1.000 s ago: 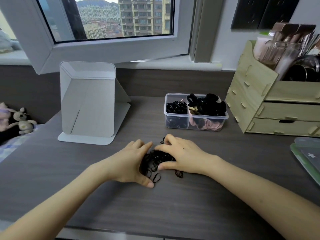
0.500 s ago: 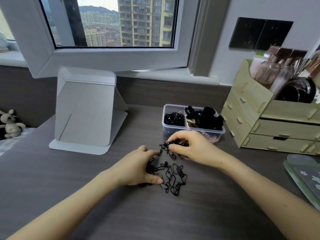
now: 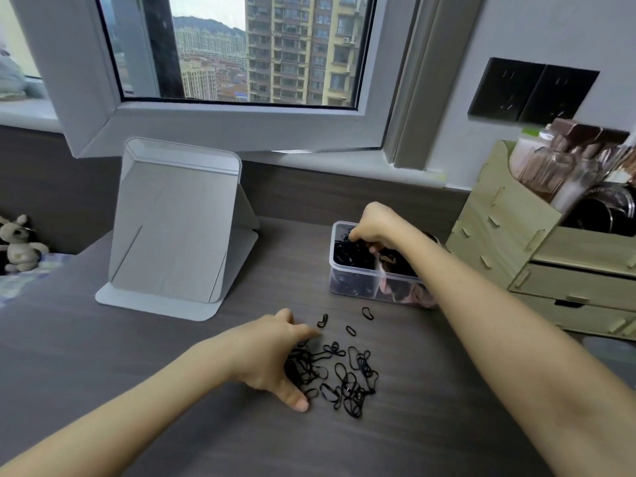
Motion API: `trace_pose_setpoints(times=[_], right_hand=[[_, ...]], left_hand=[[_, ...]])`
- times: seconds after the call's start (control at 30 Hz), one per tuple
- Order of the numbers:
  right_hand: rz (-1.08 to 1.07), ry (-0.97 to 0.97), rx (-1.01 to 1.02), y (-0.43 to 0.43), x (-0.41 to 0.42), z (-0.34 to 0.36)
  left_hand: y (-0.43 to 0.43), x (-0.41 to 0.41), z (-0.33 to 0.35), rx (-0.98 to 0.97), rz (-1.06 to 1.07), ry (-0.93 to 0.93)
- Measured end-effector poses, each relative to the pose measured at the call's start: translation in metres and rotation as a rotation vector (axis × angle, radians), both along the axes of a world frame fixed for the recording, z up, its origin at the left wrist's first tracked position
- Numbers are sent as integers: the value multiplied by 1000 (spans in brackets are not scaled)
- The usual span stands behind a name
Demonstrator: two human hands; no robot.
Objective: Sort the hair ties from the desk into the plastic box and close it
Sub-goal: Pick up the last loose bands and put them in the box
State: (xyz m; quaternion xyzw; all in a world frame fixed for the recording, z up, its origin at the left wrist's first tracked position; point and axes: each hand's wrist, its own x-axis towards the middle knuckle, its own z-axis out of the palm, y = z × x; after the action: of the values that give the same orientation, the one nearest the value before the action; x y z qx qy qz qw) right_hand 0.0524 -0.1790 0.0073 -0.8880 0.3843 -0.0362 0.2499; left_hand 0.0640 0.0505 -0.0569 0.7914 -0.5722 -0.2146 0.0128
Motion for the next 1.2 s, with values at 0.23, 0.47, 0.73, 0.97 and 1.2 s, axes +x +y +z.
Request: trace_pose_setpoints(times=[0.23,0.47,0.73,0.97,1.2], right_hand=[[35,222,46,6,16,14],[32,0,84,8,-24,37],[486,366,-147,56,-121,-30],[529,80,-149,80,-137,-94],[622,-83,22,90,-163,-77]], left_hand=[[-3,-4,-6,-72,56,2],[-8,-8,-4,-99,68,-27],[-8,-10,-14,-265,119,-36],[-16,-9,-18,-426,198,39],[-8,1,-10,-446,250,84]])
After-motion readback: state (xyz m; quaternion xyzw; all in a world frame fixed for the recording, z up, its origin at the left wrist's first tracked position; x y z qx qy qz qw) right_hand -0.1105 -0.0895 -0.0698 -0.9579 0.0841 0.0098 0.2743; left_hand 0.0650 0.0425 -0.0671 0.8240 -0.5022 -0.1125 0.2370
